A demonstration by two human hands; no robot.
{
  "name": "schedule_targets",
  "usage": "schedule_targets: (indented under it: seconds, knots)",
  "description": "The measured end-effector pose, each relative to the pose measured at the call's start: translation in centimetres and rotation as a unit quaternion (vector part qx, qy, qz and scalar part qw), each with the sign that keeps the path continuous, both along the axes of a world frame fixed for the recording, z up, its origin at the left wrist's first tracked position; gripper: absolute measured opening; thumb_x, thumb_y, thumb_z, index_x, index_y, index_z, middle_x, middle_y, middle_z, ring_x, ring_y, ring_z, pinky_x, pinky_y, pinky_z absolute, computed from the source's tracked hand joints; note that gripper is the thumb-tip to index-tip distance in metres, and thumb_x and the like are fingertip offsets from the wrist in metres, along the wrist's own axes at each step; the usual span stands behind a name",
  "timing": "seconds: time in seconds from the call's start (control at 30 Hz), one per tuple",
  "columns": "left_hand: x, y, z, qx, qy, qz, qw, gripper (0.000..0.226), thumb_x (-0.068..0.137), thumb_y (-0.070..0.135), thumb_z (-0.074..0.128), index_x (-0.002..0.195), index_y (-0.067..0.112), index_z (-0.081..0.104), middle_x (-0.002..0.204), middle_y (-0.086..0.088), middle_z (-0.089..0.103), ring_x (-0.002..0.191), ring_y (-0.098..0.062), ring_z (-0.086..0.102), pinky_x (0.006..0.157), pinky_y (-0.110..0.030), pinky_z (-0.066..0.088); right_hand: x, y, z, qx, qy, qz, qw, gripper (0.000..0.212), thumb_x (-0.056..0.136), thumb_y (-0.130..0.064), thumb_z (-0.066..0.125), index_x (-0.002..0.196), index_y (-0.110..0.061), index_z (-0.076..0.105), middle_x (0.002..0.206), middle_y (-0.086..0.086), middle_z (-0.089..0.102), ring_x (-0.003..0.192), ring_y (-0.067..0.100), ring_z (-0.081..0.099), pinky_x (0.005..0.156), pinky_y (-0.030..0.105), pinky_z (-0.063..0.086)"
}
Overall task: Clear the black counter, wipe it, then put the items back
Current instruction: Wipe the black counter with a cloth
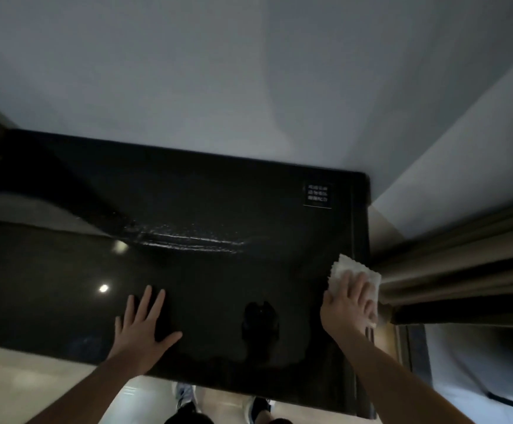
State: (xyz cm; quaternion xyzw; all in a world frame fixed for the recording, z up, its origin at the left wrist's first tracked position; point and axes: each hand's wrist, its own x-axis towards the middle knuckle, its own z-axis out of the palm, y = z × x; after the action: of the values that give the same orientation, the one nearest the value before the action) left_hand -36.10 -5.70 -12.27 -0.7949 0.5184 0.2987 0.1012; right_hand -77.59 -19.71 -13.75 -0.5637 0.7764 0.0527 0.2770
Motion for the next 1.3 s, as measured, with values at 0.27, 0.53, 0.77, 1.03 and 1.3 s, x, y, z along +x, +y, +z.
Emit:
schedule_targets:
  seconds: [0.27, 0.53, 0.77, 1.03, 1.3]
  knots:
    - [2.2, -0.1, 0.3, 0.038, 0.038, -0.061, 0.997, 0.115, 0.084, 0.070, 0.062, 0.155, 0.045, -0.026, 0.159, 0.016, -0.042, 0.152, -0.030, -0.031, 0.124, -0.065, 0.002, 17.5, 0.5, -0.2, -0.035, -0.063, 0.165, 0.984, 0.070, 0.107, -0.023, 0.039, 0.166, -0.033, 0.002, 0.173, 0.000, -0.016, 0.159, 0.027, -0.013, 0.129, 0.051, 0.007]
    - [7.8, -0.7, 1.7, 0.044, 0.070, -0.182, 0.980, 0.113, 0.087, 0.049, 0.071, 0.160, 0.041, -0.014, 0.163, 0.013, -0.035, 0.154, -0.026, -0.027, 0.127, -0.056, 0.002, 14.8, -0.5, 1.5, -0.075, -0.030, 0.050, 0.995, 0.054, 0.100, -0.010, 0.047, 0.149, -0.034, 0.046, 0.140, -0.006, 0.059, 0.112, 0.014, 0.065, 0.093, 0.024, 0.047]
    - [15.8, -1.4, 2.0, 0.060, 0.019, -0.052, 0.997, 0.116, 0.085, 0.050, 0.074, 0.161, 0.036, -0.014, 0.167, 0.002, -0.031, 0.156, -0.040, -0.014, 0.126, -0.058, 0.014, 7.0, 1.8, 4.1, -0.192, -0.006, -0.020, 0.981, 0.057, 0.092, 0.001, 0.047, 0.140, -0.030, 0.050, 0.135, 0.000, 0.053, 0.123, 0.027, 0.054, 0.099, 0.049, 0.048]
    - [20.2, -1.1, 1.5, 0.075, 0.034, -0.035, 0.996, 0.123, 0.079, 0.050, 0.079, 0.162, 0.036, -0.011, 0.169, 0.000, -0.025, 0.156, -0.044, -0.005, 0.126, -0.049, 0.021, 13.6, 1.0, 0.5, -0.026, 0.007, -0.077, 0.997, 0.067, 0.103, -0.021, 0.044, 0.159, -0.033, 0.009, 0.169, 0.009, -0.005, 0.156, 0.040, 0.004, 0.119, 0.072, 0.012]
    - [20.0, -1.3, 1.8, 0.064, 0.056, -0.027, 0.996, 0.121, 0.079, 0.046, 0.080, 0.162, 0.042, -0.008, 0.166, 0.008, -0.028, 0.155, -0.041, -0.014, 0.125, -0.050, 0.018, 23.3, 1.5, -0.2, -0.045, -0.078, -0.045, 0.995, 0.062, 0.108, -0.044, 0.022, 0.164, -0.037, -0.004, 0.170, -0.002, -0.024, 0.155, 0.020, -0.029, 0.125, 0.053, -0.017]
